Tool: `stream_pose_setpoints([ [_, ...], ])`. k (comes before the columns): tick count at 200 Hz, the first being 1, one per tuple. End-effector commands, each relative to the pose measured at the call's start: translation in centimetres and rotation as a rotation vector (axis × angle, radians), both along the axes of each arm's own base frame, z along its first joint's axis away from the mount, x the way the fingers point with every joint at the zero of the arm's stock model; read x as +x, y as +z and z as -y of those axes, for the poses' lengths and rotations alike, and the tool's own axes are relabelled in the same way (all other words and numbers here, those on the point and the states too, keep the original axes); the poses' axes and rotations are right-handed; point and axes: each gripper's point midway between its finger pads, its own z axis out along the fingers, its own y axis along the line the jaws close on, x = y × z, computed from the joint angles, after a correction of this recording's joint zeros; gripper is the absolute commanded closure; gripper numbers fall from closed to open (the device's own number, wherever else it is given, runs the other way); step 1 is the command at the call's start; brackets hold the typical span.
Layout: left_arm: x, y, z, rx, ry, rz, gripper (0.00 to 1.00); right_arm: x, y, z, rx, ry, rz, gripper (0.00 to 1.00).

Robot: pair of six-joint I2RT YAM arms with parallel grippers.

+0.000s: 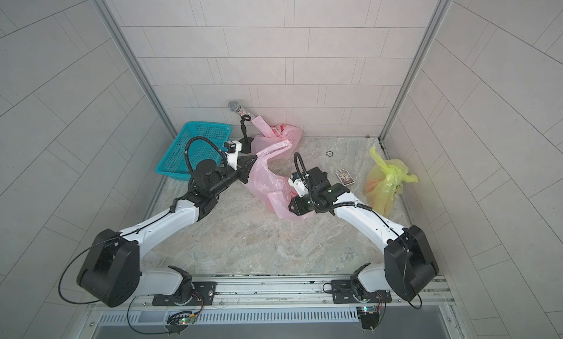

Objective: Untie the knot of a plastic bag & take out the apple
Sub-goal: Untie the plastic bag at the center of the board, then adjust the plastic bag at the center of the board.

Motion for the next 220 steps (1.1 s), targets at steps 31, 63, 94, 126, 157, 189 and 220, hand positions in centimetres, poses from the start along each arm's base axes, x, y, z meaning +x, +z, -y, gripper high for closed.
stream_pose_setpoints([
  [31,3.3,2.9,0.2,-0.119,-0.005,0.072,1.0,-1.6,2.9,0.9,0.072,-0.069,0.048,1.0],
  [63,5.8,2.2,1.6,-0.176,-0.032,0.048,1.0,-2.2,2.9,0.5,0.14,-0.099,0.029,1.0],
  [94,6.5,2.0,2.2,-0.204,-0.037,0.006,0.51,-2.0,2.7,0.2,0.161,-0.109,0.027,1.0],
  [126,4.2,1.3,0.8,-0.191,0.011,-0.06,0.33,-1.1,3.4,-0.3,0.167,-0.103,0.046,1.0],
  [157,0.6,0.9,-1.8,-0.161,0.087,-0.142,0.29,-0.1,3.8,-1.0,0.174,-0.094,0.046,1.0],
  [189,-3.7,-0.5,-3.1,-0.095,0.134,-0.249,0.32,0.8,3.8,-1.8,0.178,-0.077,0.043,1.0],
  [220,-7.2,-4.0,0.1,-0.079,0.072,-0.349,0.32,1.0,4.1,-2.0,0.182,-0.07,0.053,1.0],
])
